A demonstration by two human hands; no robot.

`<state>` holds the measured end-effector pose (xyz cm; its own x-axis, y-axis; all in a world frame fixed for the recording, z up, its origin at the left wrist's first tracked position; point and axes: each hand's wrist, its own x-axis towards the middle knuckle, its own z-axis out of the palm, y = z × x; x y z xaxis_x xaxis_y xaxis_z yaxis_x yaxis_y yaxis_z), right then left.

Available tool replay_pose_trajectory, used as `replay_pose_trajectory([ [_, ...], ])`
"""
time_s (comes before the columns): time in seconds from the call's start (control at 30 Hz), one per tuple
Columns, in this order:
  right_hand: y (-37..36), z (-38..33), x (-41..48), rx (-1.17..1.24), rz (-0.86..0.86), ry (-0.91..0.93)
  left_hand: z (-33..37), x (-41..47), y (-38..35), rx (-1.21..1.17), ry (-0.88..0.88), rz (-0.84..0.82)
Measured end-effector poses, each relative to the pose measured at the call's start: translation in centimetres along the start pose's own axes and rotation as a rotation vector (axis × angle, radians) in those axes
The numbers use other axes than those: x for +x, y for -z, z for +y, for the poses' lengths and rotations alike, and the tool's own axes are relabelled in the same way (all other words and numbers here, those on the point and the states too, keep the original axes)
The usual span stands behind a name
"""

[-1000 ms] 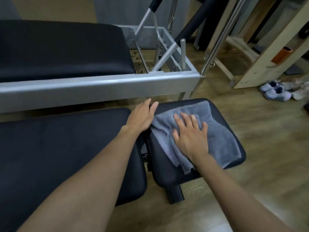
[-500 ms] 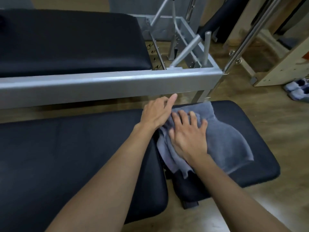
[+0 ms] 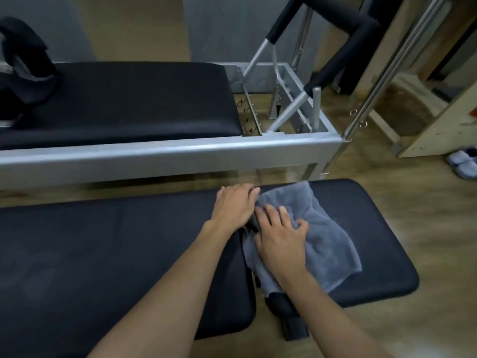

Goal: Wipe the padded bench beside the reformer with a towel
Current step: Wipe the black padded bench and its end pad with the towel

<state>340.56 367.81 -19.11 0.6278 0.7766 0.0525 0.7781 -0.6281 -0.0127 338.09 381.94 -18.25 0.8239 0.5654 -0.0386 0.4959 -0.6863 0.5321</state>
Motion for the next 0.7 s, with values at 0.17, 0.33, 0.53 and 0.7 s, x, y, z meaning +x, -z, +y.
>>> replay_pose_trajectory([
  [0.17,1.5,0.1,-5.6,0.092,0.02,0.023,0.3,-3.4,0.4,-0.092,0.019,-0.005],
  [0.33,3.4,-5.6,-5.2,0.523,0.108,-0.045,-4.5,-4.3,4.2,-0.18,0.108,0.147],
  [0.53,3.0,-12.4,-1.9,0.388,0.003,0.034,-13.8,-5.4,9.8,-0.186,0.232,0.316],
  [0.7,-1.7,-14.5,-2.5,0.137,-0.015,-0.049,-21.7,-5.9,10.8,0.109,0.21,0.247],
])
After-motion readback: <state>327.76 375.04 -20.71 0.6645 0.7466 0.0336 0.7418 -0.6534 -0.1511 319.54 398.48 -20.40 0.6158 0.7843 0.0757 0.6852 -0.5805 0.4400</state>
